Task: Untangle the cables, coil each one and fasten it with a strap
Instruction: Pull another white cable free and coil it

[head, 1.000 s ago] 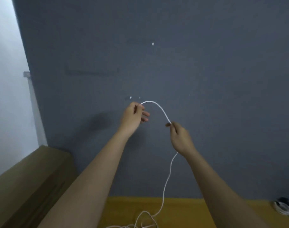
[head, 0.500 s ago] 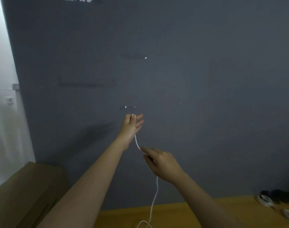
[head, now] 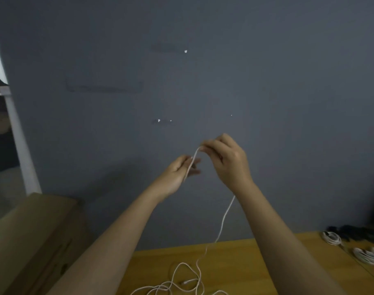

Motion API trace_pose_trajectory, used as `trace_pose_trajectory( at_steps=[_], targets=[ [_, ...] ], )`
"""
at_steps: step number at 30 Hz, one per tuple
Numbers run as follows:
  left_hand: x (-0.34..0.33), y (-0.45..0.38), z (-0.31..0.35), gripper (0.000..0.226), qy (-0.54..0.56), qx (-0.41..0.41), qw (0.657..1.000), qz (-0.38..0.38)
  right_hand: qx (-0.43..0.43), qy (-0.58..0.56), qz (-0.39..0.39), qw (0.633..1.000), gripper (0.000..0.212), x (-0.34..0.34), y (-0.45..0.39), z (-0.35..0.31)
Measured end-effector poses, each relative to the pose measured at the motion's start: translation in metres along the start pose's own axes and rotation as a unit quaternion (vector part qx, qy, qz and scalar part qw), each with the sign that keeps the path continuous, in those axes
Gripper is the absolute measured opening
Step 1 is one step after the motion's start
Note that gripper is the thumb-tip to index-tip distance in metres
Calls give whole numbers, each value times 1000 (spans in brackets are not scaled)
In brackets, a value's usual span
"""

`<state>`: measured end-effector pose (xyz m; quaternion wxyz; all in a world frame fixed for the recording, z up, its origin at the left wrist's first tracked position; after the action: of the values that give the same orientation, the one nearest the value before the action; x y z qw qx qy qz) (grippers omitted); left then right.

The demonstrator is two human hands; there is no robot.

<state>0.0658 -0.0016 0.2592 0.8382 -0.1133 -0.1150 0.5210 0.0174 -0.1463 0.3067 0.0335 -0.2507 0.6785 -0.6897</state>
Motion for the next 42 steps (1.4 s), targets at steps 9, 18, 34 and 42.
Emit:
trace_pose_trajectory(
  at_steps=[9,18,34,42],
  targets=[
    [-7,29,-9,40,265,68,961,-45,-324,-231,-211,893,16,-49,43,21],
    [-26,20,-41,29,342,116,933,10,-411,-334,-359,769,23,-62,148,-6],
    [-60,31,-112,36,-51,120,983,-130,-186,-50,-312,930,10,17,122,49],
    [-76,55,-93,33,310,176,925,-129,-412,-248,-283,830,17,-24,169,44]
  ],
)
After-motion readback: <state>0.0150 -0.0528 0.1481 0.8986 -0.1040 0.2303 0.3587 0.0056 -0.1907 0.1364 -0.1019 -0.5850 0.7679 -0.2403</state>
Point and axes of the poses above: each hand's wrist, its own y-axis away from the middle knuckle, its own x-axis out of the back of the hand, z = x × y, the point moved 3 cm from there along -y, towards the middle knuckle, and after that the axes turned 12 degrees about y, right-handed, at the moved point
